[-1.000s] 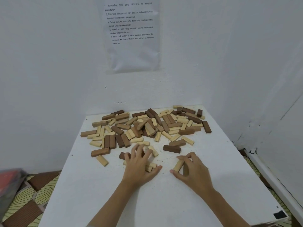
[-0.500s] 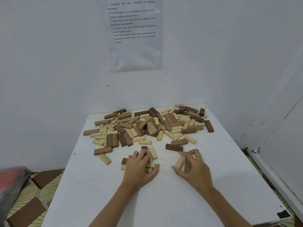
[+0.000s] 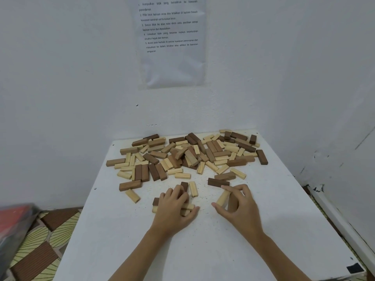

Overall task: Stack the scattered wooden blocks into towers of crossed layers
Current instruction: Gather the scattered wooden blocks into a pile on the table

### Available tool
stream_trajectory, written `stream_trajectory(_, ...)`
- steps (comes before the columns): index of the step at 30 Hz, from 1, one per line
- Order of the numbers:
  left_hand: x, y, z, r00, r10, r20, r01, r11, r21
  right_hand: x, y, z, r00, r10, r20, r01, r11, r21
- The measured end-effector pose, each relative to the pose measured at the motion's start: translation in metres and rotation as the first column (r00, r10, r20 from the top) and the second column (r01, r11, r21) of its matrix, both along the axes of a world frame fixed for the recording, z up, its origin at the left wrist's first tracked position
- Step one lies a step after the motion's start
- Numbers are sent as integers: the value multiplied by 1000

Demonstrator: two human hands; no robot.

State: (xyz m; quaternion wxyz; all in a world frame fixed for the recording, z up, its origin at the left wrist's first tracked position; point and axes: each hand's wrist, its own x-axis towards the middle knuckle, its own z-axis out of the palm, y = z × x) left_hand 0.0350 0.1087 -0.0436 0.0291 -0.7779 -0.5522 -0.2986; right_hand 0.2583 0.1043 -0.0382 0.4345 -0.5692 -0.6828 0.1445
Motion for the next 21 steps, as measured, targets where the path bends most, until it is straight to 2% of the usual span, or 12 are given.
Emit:
stream_trajectory(3, 0, 1, 1, 997, -20, 69, 18, 999, 28, -1, 0, 2, 1000, -7, -4, 7, 1000, -6)
stream_trajectory(8, 1, 0, 4, 998, -40, 42, 31, 982, 184, -3, 0, 2, 1000, -9, 2, 9, 1000, -9)
stream_trajectory(16, -3, 0, 2, 1000, 4, -16, -1, 979, 203, -4, 0, 2, 1000, 0, 6, 0, 1000, -29)
stream_trajectory(21, -2, -1, 6, 998, 12, 57, -26, 964, 263, -4, 0, 3, 1000, 0, -21, -1, 999, -41)
